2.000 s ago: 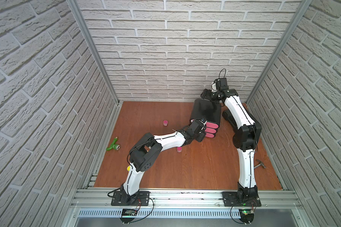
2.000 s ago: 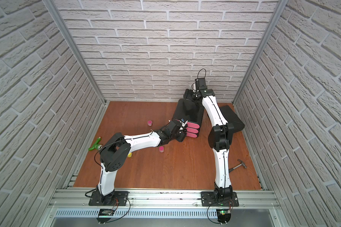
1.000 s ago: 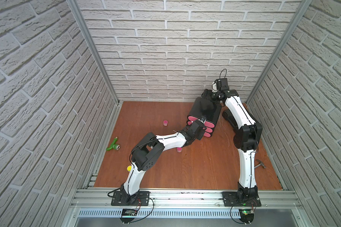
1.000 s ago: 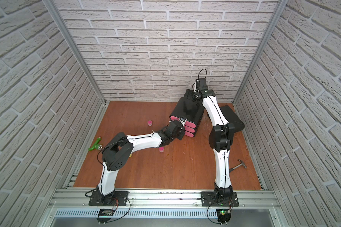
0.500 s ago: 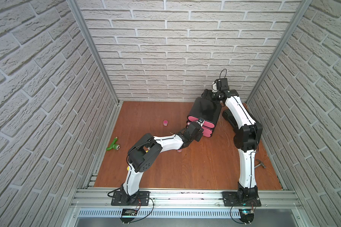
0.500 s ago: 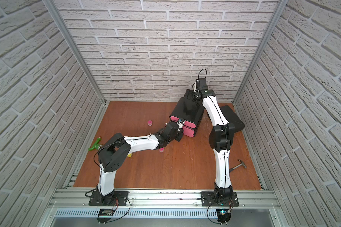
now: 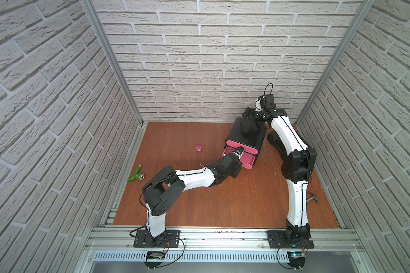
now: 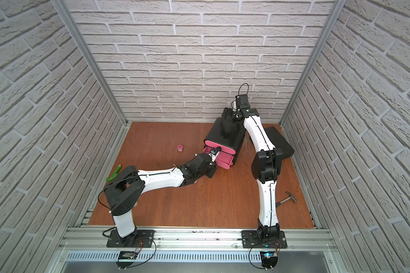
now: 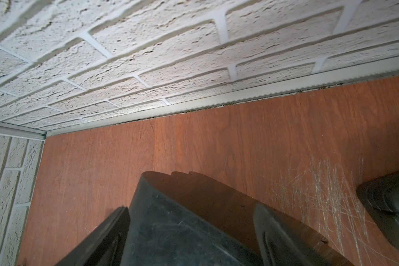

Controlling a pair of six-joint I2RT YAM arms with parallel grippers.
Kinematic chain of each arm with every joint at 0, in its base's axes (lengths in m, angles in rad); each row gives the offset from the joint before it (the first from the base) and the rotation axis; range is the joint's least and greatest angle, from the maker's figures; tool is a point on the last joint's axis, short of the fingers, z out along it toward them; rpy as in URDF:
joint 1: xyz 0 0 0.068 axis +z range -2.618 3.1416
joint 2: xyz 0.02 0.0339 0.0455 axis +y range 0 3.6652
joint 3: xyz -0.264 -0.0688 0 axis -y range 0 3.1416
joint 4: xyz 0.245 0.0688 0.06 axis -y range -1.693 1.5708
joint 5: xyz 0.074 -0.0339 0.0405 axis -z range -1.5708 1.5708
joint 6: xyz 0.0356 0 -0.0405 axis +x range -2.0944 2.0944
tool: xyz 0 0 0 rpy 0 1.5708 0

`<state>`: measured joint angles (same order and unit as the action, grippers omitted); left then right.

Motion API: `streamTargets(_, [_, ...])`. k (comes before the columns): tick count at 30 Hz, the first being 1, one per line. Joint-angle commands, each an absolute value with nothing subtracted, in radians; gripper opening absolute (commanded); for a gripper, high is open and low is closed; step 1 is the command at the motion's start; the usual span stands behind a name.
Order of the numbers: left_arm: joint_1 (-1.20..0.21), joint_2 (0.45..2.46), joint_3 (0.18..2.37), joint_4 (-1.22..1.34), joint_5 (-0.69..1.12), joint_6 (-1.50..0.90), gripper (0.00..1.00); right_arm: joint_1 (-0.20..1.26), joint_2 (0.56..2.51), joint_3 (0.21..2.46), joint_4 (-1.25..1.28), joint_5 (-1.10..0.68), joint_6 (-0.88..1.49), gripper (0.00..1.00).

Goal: Put the paint cans in the drawer according to color
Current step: Open the drawer in the storage box.

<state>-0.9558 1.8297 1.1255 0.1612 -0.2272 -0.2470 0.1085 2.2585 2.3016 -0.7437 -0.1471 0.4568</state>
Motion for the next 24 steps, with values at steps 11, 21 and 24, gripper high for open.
streamTargets(11, [-0.995, 1.729, 1.085, 0.158, -0.258, -0.275, 0.38, 0.119, 2.230, 2.236, -0.861, -0.176, 0.491, 0.89])
streamTargets(21, [-0.983, 1.620, 1.100, 0.046, -0.265, -0.269, 0.80, 0.104, 2.180, 2.317, -0.900, -0.168, 0.468, 0.96])
streamTargets(24, [-0.974, 1.553, 1.109, -0.025, -0.282, -0.274, 0.88, 0.097, 2.152, 2.353, -0.950, -0.171, 0.458, 0.98])
